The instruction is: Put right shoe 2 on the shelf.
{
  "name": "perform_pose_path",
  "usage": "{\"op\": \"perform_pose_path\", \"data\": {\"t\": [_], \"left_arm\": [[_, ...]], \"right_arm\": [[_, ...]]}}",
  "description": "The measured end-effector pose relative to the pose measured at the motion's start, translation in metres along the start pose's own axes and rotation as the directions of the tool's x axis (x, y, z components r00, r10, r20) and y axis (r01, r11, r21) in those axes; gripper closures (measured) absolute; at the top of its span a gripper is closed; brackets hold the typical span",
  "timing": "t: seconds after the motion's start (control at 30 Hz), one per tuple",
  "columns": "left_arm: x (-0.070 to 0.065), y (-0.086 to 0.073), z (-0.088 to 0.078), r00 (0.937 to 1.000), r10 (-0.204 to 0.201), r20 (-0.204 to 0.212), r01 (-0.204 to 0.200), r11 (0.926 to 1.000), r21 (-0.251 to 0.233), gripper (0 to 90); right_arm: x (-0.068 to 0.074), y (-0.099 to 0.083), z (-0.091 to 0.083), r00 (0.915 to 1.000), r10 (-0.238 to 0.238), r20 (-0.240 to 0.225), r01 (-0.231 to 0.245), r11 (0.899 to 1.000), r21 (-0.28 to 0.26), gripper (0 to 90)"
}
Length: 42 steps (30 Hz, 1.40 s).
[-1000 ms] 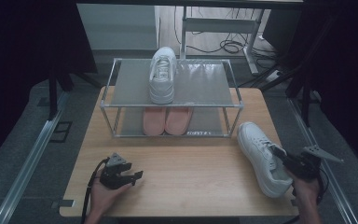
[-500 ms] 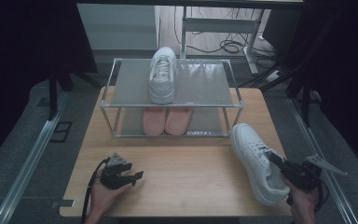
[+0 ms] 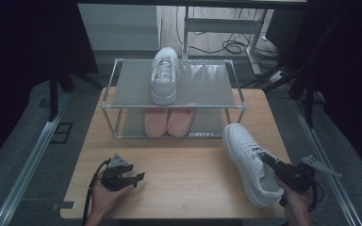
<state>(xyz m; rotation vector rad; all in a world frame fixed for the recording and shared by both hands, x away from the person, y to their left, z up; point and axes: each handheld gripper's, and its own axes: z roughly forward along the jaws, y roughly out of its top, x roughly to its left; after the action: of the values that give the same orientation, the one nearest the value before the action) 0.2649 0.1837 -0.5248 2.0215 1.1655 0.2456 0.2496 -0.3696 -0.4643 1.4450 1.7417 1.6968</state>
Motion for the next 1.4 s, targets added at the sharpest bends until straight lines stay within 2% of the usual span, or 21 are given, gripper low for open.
{"op": "perform_pose_path", "data": {"t": [0.07, 0.3, 0.8, 1.23, 1.4], "left_arm": [[0.0, 0.0, 0.0, 1.0, -0.001, 0.0, 0.001, 1.0, -0.001, 38.4], [0.001, 0.0, -0.001, 1.0, -0.002, -0.003, 0.002, 1.0, -0.004, 38.4], [0.0, 0.0, -0.001, 1.0, -0.002, -0.002, 0.002, 1.0, -0.003, 38.3], [0.001, 0.0, -0.001, 1.0, 0.003, -0.004, -0.003, 1.0, -0.001, 38.4], [0.001, 0.0, -0.001, 1.0, 0.005, -0.002, -0.005, 1.0, 0.0, 38.4]], "right_arm": [[0.007, 0.0, 0.005, 0.9993, 0.011, -0.036, -0.011, 1.0, -0.009, 81.0], [0.022, 0.001, 0.018, 0.9958, 0.013, -0.091, -0.014, 1.0, -0.016, 81.0], [0.042, 0.002, 0.038, 0.9883, 0.025, -0.151, -0.03, 0.999, -0.03, 81.0], [0.065, 0.011, 0.05, 0.9835, -0.008, -0.181, 0.003, 1.0, -0.028, 81.0], [0.073, 0.017, 0.051, 0.9801, -0.014, -0.198, 0.005, 0.999, -0.045, 81.0]]}}
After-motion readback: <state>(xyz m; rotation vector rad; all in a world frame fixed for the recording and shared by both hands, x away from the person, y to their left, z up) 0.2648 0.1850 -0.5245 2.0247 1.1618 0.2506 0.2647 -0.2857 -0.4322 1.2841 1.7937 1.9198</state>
